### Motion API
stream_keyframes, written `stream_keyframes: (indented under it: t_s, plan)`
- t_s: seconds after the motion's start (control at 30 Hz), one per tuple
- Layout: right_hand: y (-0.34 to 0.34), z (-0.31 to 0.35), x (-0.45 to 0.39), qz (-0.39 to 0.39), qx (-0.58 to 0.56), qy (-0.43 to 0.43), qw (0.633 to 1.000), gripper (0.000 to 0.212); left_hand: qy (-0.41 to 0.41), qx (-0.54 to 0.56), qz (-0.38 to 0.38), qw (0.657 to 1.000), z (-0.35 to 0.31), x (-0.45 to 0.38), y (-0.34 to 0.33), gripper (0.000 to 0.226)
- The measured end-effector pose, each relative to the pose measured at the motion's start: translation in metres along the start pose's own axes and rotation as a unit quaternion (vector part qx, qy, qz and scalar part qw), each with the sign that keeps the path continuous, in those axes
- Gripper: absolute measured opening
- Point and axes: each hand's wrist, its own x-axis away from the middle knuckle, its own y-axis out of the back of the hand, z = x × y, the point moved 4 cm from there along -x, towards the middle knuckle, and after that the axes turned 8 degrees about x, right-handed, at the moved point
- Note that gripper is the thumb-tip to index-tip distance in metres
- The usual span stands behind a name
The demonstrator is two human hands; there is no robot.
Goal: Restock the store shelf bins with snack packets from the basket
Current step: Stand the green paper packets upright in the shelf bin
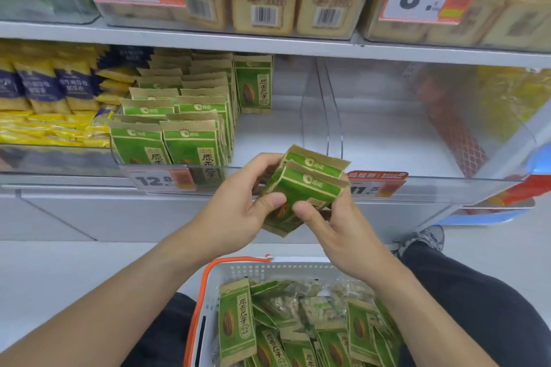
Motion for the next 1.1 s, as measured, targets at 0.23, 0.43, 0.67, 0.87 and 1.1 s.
stream_keyframes:
  t_s: [0.23, 0.43, 0.67, 0.87, 1.1]
  plan:
    - [0.015, 0.04, -0.018, -0.064, 0.043, 0.056, 0.995, 0.057, -0.092, 0.033, -0.052, 0.994, -0.023, 0.003, 0.016, 0.051]
    - [0.022, 0.063, -0.046, -0.124, 0.057, 0.096, 0.986, 0.055, -0.129, -0.157, -0.171, 0.964, -0.033, 0.004, 0.046, 0.053]
    - [0.007, 0.034, -0.123, -0.092, 0.113, -0.04, 0.989, 0.051, -0.017, -0.39, -0.196, 0.9, 0.011, -0.005, 0.08, 0.064]
    - [-0.02, 0.006, -0.197, -0.103, 0.074, -0.141, 0.982, 0.044, -0.025, -0.454, -0.169, 0.874, 0.022, -0.006, 0.084, 0.084]
    - [-0.029, -0.004, -0.259, -0.149, 0.137, -0.154, 0.967, 0.063, -0.036, -0.465, -0.167, 0.869, 0.025, -0.01, 0.083, 0.087]
